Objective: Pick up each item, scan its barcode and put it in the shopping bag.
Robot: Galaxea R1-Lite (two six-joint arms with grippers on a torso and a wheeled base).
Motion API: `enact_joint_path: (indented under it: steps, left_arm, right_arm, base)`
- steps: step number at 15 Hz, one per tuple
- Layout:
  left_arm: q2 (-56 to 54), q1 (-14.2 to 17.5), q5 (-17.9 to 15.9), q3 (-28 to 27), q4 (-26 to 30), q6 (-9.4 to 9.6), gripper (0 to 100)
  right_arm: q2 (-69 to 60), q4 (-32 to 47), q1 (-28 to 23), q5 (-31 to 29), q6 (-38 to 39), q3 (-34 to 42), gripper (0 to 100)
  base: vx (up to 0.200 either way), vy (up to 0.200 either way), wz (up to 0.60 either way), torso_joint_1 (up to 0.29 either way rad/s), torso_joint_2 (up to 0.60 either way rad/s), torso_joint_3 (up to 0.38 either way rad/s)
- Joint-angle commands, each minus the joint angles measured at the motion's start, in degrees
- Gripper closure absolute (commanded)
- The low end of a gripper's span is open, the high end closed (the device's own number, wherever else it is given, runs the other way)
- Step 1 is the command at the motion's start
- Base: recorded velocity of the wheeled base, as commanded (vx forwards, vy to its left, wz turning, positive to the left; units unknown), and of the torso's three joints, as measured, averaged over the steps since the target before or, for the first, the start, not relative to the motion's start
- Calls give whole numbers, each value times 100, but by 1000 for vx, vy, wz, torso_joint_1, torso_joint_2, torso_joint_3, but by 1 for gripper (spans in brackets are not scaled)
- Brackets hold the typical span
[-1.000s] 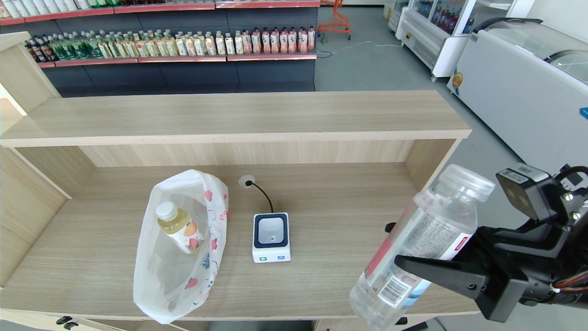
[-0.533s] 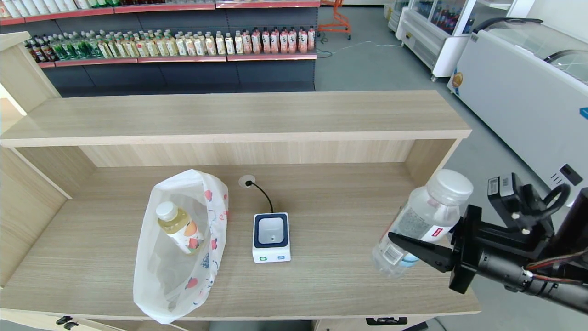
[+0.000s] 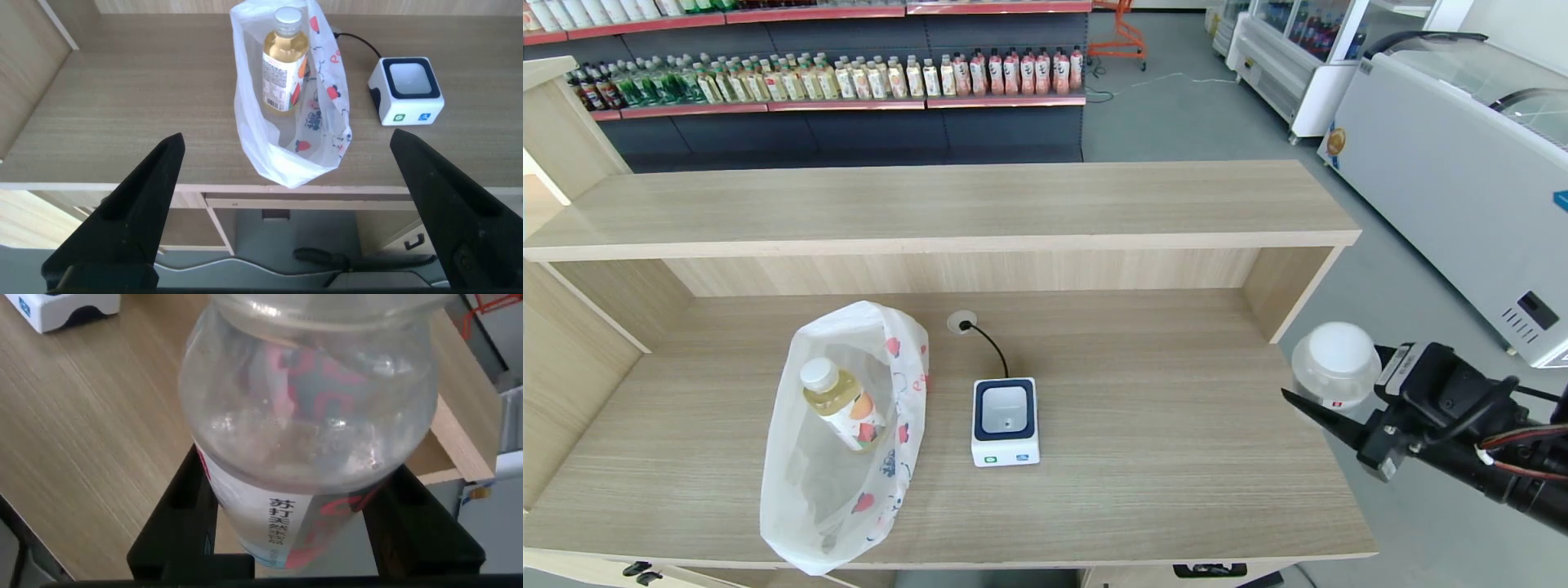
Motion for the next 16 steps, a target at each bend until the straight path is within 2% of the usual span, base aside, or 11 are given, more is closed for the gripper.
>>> enact_joint_path:
  steps: [1, 2, 6, 9, 16]
  left_arm:
    - [-2, 2, 1, 1, -1, -9, 0]
    - [-2, 2, 1, 1, -1, 0, 0]
    - [-2, 2, 1, 1, -1, 0, 0]
    - [-2, 2, 1, 1, -1, 0, 0]
    - [-2, 2, 1, 1, -1, 0, 0]
  right_arm:
    - [-95, -24, 20, 17, -512, -42, 100]
    - [-130, -24, 11, 26, -925, -86, 100]
    - [-209, -24, 11, -36, -1241, -235, 100]
    - [-385, 3, -138, -36, -1391, -182, 100]
    - [-341, 20, -138, -27, -1584, -191, 100]
  base:
    - [0, 0, 0, 0, 0, 0]
    - [0, 0, 0, 0, 0, 0]
    - [0, 0, 0, 0, 0, 0]
    - [0, 0, 0, 0, 0, 0]
    - [0, 0, 0, 0, 0, 0]
